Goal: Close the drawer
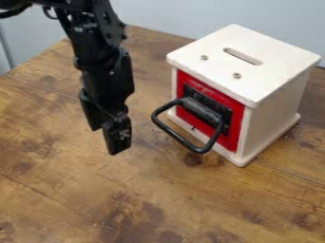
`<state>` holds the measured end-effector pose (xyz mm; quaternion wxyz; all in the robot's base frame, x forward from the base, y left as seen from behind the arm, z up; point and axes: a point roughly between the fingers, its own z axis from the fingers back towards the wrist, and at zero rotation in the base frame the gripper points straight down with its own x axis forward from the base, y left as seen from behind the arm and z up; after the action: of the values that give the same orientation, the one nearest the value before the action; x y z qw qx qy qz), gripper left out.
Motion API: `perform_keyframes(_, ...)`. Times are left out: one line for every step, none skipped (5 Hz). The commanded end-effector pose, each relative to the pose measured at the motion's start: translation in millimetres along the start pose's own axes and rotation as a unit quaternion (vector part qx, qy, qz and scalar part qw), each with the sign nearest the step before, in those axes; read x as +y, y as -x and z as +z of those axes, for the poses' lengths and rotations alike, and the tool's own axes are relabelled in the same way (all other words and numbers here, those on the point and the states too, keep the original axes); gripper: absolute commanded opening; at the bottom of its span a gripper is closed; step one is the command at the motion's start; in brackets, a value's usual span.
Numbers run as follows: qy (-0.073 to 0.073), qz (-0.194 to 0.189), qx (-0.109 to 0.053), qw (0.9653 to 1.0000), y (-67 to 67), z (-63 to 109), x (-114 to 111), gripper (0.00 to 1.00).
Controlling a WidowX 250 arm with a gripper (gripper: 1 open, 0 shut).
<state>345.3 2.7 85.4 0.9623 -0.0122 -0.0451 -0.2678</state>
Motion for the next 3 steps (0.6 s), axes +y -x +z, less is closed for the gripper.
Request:
perform_keyframes(-0.024,0.011,-0.033,0.9991,-13.2,29.5,0,1.00)
perform_keyframes(-0.023,-0.001,-0.037,0.9991,-25.1,35.8,-16,1.00)
perform_keyframes(-0.030,0.043,-0.039,0.9979,-29.9,40.7,-24,1.00)
